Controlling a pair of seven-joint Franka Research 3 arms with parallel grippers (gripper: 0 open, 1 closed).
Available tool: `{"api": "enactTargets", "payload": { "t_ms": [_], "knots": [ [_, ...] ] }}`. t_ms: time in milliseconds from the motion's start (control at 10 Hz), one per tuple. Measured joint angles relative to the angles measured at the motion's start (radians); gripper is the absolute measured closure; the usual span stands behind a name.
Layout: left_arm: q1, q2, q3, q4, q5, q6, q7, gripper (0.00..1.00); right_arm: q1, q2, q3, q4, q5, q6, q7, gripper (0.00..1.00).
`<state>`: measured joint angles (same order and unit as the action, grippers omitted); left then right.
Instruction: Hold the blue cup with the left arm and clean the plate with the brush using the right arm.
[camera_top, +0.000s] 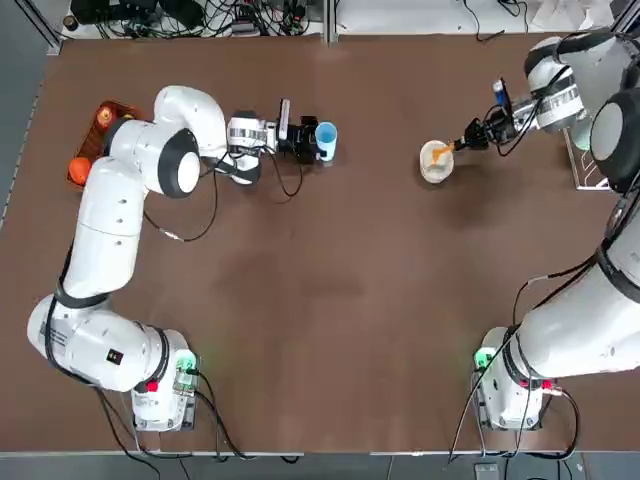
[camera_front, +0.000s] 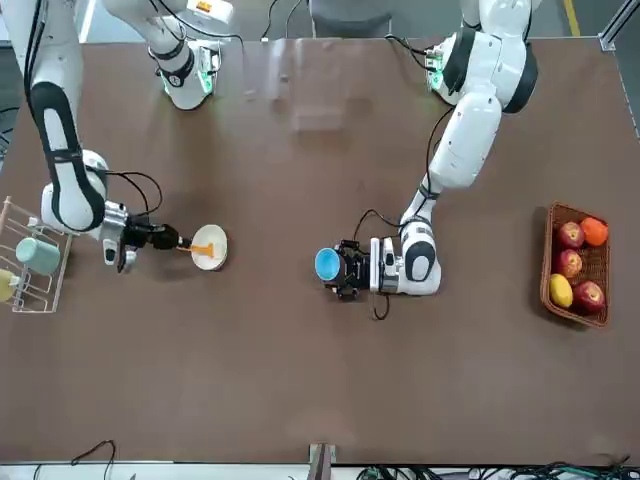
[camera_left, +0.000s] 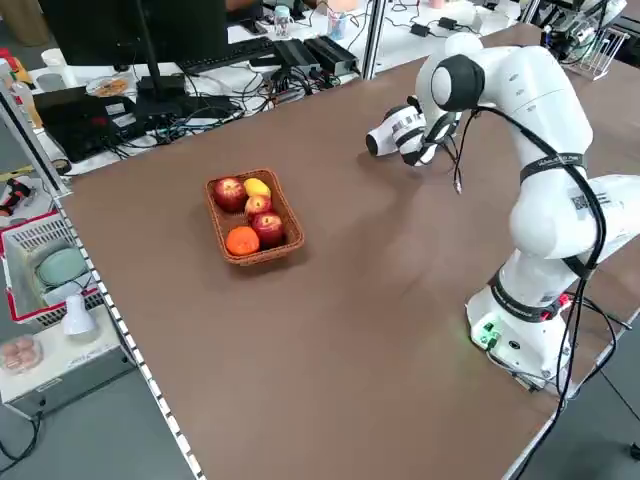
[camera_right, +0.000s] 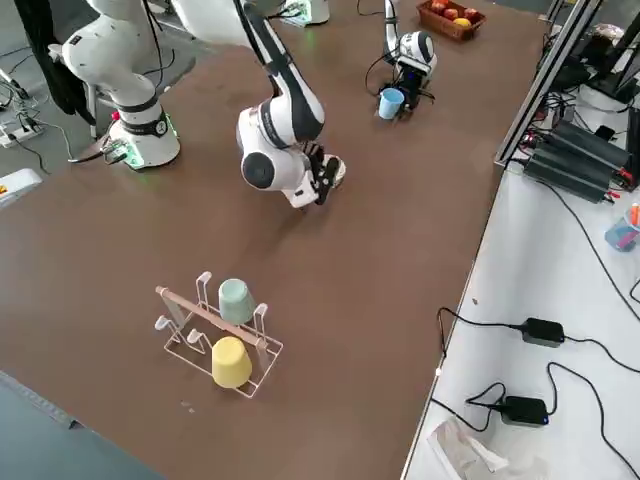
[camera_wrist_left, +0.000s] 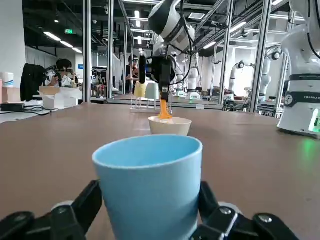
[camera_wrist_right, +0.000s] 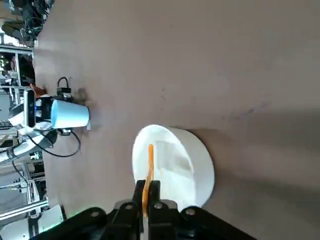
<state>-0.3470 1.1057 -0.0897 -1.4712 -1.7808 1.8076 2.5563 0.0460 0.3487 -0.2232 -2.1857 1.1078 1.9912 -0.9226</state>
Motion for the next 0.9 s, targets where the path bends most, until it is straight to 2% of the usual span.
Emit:
{"api": "enactTargets", "payload": {
  "t_ms": [100, 300, 500, 700, 900],
  "knots": [
    [0.000, 0.000, 0.000, 0.000, 0.000, -0.001, 0.004, 0.23, 0.000, -0.045, 0.000, 0.004, -0.044, -0.005, 0.067, 0.95],
    [0.000, 0.000, 0.001, -0.002, 0.000, -0.002, 0.007, 0.27, 0.010, -0.147, 0.004, 0.014, -0.173, -0.021, 0.263, 0.95],
    [0.000, 0.000, 0.002, -0.002, 0.002, -0.004, 0.009, 0.29, 0.058, -0.236, 0.007, 0.017, -0.231, -0.034, 0.463, 0.95],
    [0.000, 0.000, 0.003, -0.003, 0.006, -0.007, 0.010, 0.29, 0.157, -0.298, 0.011, 0.040, -0.302, -0.027, 0.741, 0.95],
    [0.000, -0.005, 0.003, -0.008, 0.019, -0.013, 0.012, 0.27, 0.282, -0.319, 0.016, 0.127, -0.367, -0.001, 1.061, 0.95]
  ]
}}
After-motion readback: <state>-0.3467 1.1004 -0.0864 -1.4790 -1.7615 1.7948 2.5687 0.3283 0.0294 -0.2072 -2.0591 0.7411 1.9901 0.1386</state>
